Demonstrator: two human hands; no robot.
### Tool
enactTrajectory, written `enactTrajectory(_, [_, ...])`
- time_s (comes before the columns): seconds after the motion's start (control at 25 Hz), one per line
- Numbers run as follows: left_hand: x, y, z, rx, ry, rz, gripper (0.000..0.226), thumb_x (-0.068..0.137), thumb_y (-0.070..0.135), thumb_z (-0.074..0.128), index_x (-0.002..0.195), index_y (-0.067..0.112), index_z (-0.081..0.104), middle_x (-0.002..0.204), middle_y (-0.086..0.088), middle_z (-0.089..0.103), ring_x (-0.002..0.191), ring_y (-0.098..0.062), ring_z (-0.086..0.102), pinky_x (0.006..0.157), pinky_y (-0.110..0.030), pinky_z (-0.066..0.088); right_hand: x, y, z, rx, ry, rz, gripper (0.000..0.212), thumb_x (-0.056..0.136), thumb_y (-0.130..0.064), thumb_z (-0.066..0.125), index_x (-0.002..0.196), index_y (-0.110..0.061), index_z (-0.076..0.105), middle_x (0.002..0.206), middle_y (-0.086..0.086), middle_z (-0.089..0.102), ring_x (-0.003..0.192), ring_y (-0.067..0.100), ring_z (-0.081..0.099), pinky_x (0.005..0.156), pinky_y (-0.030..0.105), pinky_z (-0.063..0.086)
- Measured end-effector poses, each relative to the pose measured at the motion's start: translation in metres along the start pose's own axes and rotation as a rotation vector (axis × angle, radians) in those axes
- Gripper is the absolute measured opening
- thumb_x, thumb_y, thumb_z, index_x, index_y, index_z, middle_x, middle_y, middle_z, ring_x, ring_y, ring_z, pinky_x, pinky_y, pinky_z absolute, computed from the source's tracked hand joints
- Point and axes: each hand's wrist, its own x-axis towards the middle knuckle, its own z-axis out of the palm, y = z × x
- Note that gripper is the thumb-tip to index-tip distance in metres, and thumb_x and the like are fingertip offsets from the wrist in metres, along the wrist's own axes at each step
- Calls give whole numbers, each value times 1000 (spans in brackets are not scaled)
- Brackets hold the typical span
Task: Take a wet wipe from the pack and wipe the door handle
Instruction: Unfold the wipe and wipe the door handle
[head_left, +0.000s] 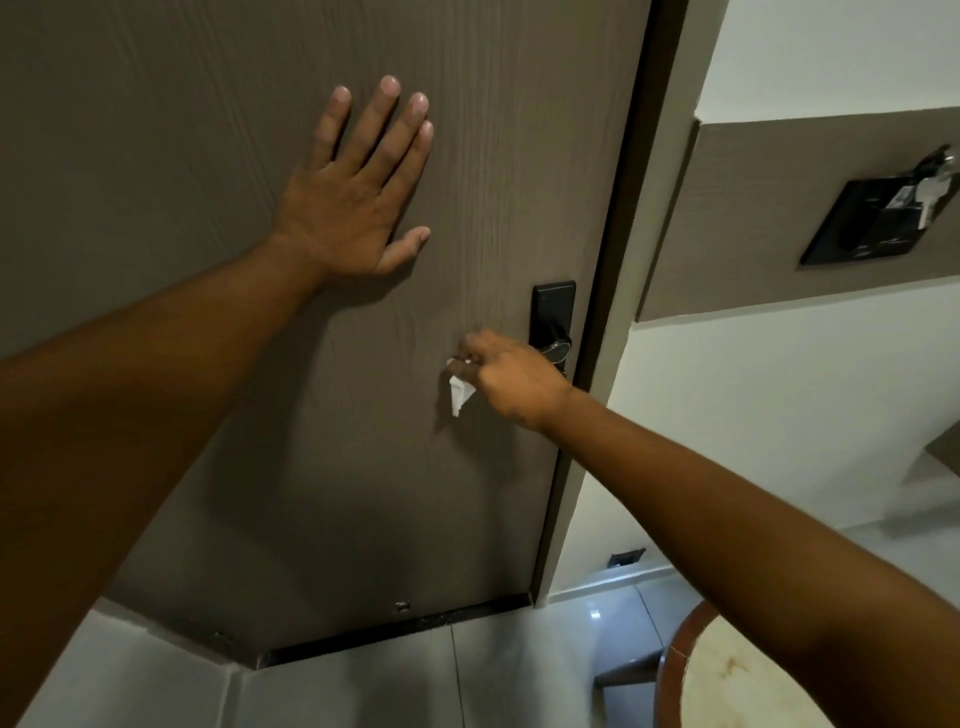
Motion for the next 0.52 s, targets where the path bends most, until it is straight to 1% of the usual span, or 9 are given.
enactTrajectory(0.08, [-1, 0, 1, 6, 8, -3, 93, 101, 63, 34, 164, -1, 11, 169, -25, 15, 154, -47, 19, 120, -67, 14, -17, 7, 3, 102, 107, 86, 14, 97, -26, 57, 106, -15, 61, 105, 6, 59, 91, 20, 57, 75, 34, 49])
enactTrajectory(0.12, [-1, 0, 2, 4, 5, -3, 93, 101, 63, 33, 164, -1, 10, 169, -24, 15, 154, -47, 18, 120, -67, 15, -27, 15, 6, 138, 135, 177, 14, 94, -24, 61, 105, -16, 63, 107, 5, 59, 94, 21, 58, 75, 33, 51])
enactTrajectory(0.2, [-2, -1, 2, -5, -5, -8, 93, 101, 65, 30, 165, 0, 7, 170, -23, 13, 155, -46, 17, 120, -67, 15, -44, 29, 10, 346, 228, 432, 13, 93, -20, 62, 103, -14, 65, 110, 2, 59, 94, 18, 56, 76, 31, 54])
enactTrajectory(0.24, [-1, -1, 2, -11, -9, -12, 93, 101, 65, 29, 165, 1, 6, 170, -23, 12, 155, -46, 16, 120, -67, 14, -48, 34, 14, 440, 303, 527, 13, 92, -14, 62, 104, -11, 66, 110, 2, 59, 94, 16, 56, 78, 25, 54])
enactTrajectory(0.28, [-1, -1, 1, -19, -15, -15, 94, 101, 66, 28, 165, 2, 4, 170, -23, 11, 155, -46, 15, 120, -67, 14, -51, 37, 18, 513, 393, 607, 15, 90, -6, 63, 104, -7, 69, 109, 3, 59, 96, 16, 56, 77, 14, 51])
enactTrajectory(0.36, [-1, -1, 0, -26, -28, -16, 93, 101, 66, 28, 164, 2, 3, 170, -23, 10, 155, -45, 15, 121, -66, 13, -54, 37, 24, 674, 622, 757, 17, 85, 3, 67, 100, -4, 73, 108, 3, 61, 100, 15, 58, 77, 0, 46])
enactTrajectory(0.4, [-1, -1, 0, -21, -25, -12, 93, 101, 66, 28, 164, 2, 4, 170, -23, 12, 155, -45, 16, 121, -66, 13, -54, 35, 25, 718, 739, 829, 18, 84, 4, 70, 98, -6, 75, 109, 3, 63, 99, 14, 60, 79, 0, 47])
enactTrajectory(0.44, [-1, -1, -1, -13, -20, -8, 93, 101, 66, 29, 164, 2, 5, 169, -24, 14, 154, -45, 17, 121, -65, 14, -52, 35, 26, 734, 834, 881, 17, 84, 1, 71, 98, -7, 76, 108, 3, 66, 97, 13, 63, 81, 4, 50])
enactTrajectory(0.52, [0, 1, -2, -6, -11, -7, 93, 101, 65, 31, 164, 1, 7, 169, -24, 17, 154, -46, 19, 120, -65, 15, -48, 34, 28, 761, 924, 923, 16, 86, -8, 72, 101, -10, 76, 107, 2, 69, 94, 11, 65, 78, 7, 52])
